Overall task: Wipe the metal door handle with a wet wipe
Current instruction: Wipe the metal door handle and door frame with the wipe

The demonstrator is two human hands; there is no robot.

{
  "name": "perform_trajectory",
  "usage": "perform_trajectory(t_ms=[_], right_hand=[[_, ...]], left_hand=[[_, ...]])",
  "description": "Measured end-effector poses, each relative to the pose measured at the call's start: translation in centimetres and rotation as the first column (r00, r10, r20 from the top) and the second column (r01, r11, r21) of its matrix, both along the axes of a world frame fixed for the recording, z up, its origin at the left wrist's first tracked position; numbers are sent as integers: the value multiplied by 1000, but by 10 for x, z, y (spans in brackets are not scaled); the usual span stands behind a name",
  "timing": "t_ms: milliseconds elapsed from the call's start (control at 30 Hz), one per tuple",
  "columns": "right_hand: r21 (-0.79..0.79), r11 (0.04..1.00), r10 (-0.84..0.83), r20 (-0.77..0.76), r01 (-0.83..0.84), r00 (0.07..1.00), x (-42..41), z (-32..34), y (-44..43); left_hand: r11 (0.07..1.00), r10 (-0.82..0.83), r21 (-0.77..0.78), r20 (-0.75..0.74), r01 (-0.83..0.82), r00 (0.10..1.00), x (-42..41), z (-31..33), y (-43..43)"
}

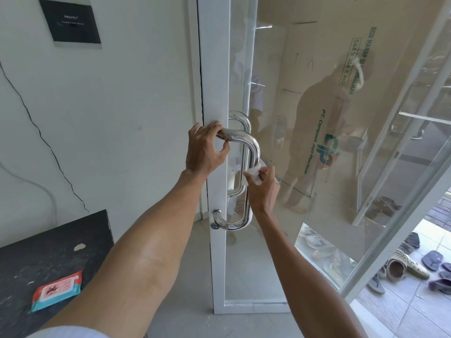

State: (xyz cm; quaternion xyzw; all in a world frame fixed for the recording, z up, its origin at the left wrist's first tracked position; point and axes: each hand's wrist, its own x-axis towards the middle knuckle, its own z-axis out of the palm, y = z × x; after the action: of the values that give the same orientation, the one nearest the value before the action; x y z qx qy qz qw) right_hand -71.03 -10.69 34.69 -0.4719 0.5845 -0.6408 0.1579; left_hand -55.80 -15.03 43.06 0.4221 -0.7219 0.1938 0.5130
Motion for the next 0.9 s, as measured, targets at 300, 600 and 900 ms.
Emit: perform_trajectory(t_ms=[300, 600, 900], right_hand=[[-189, 981, -16, -278, -38, 961, -5, 69, -13], [-97, 995, -21, 20, 23, 1000, 5, 15, -5], [90, 996, -29, 4, 28, 1000, 4, -48, -2]], left_hand=[[997, -5, -74, -5, 5, 1000, 0, -2, -2], [995, 7, -99, 12, -6, 1000, 1, -5, -7], [997, 18, -77, 2, -18, 1000, 0, -7, -12]])
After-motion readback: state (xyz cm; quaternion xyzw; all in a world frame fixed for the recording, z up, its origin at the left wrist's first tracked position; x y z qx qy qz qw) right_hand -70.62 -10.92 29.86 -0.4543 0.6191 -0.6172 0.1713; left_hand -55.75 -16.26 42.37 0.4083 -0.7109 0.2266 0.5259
